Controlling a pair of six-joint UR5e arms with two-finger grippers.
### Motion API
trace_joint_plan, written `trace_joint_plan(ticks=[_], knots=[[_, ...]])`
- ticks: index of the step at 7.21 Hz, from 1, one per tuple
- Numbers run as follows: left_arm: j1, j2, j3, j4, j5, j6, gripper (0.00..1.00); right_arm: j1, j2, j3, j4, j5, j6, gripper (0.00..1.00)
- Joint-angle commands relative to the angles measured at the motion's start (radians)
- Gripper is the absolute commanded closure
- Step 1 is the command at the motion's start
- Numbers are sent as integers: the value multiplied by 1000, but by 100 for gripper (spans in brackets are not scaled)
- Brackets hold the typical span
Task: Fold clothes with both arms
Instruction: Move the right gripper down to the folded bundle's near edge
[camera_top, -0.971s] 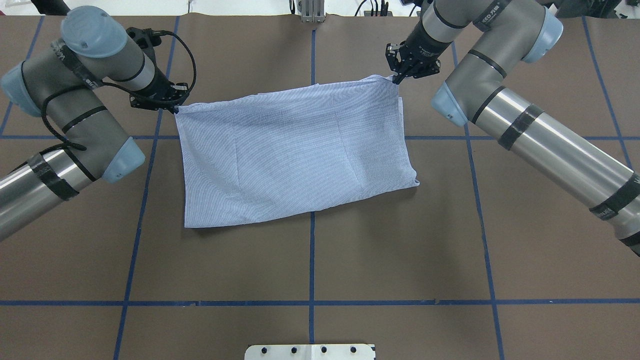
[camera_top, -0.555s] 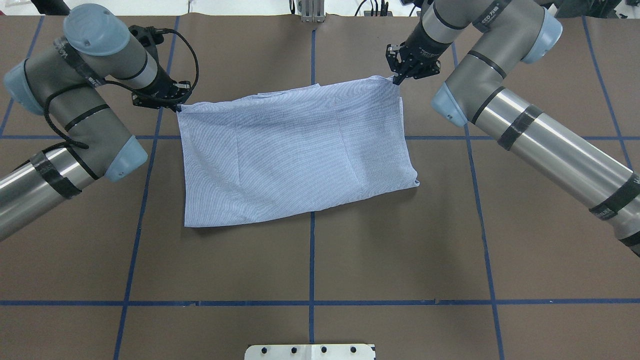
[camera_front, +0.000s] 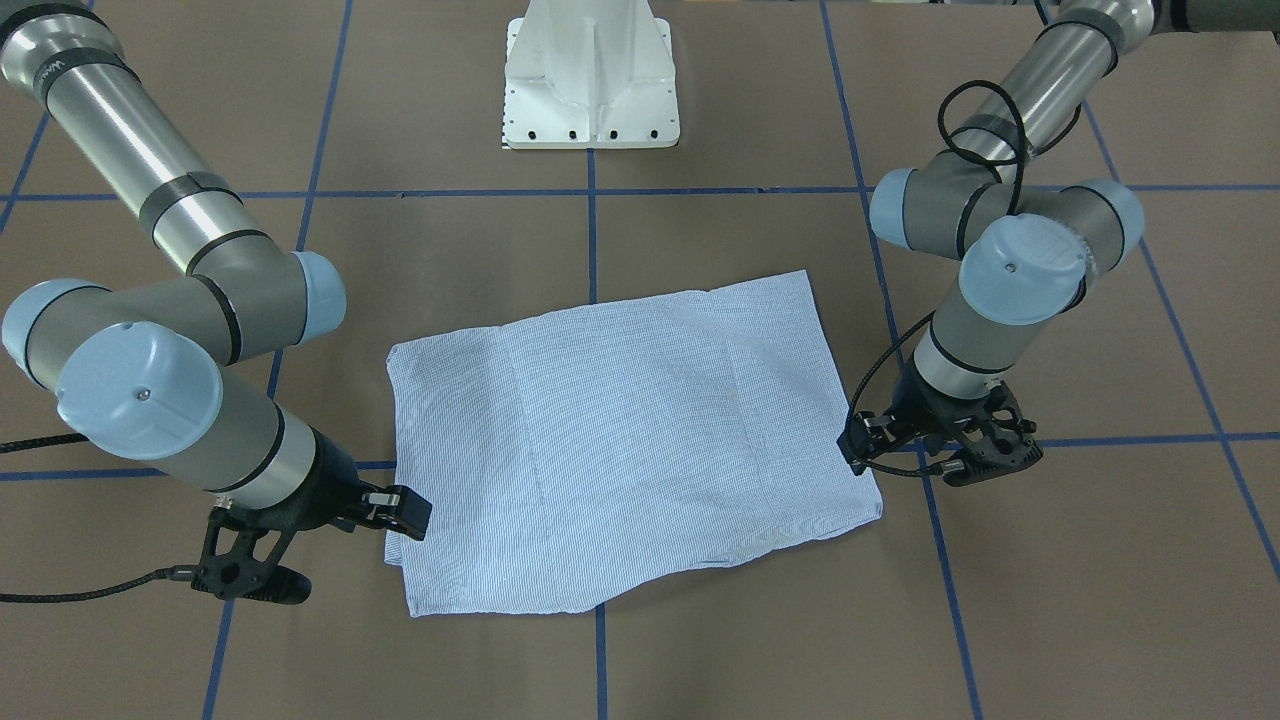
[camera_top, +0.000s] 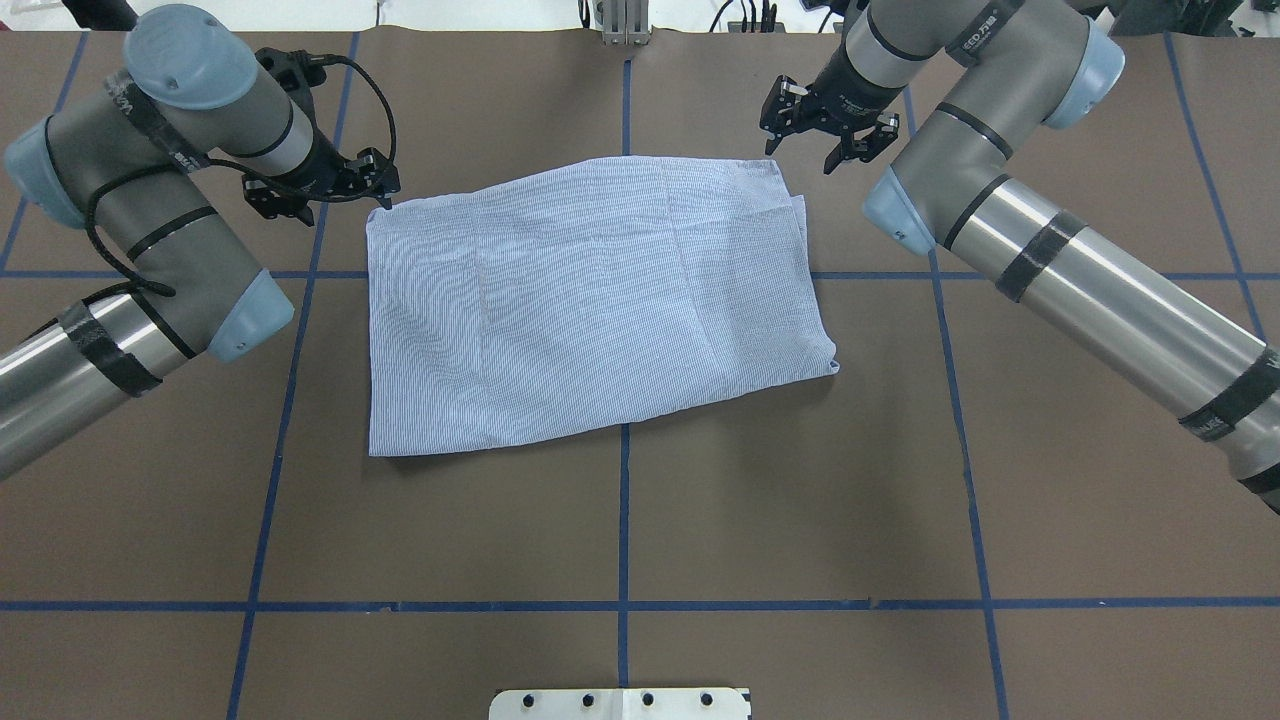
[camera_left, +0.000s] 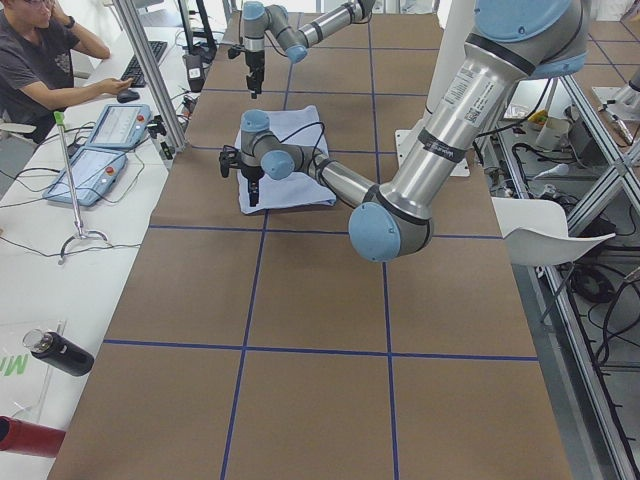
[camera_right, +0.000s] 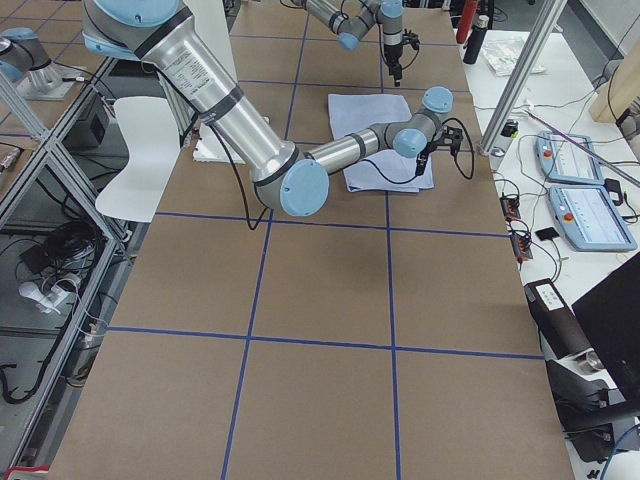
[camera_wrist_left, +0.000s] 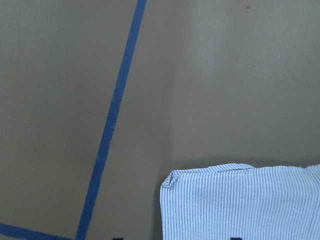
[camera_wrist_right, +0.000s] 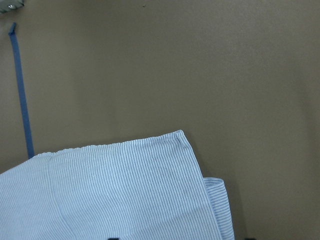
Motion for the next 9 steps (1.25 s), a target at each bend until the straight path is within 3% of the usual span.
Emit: trace_joint_plan(ticks=[1, 5, 9], knots=[[0, -1, -39, 11, -2, -11, 0, -32, -51, 86, 5, 2, 17, 0], [0, -3, -77, 19, -2, -53, 0, -134, -290, 347, -3, 1, 29, 0], [0, -3, -119, 37, -1, -57, 0, -215, -327, 370, -8, -54, 29, 5]])
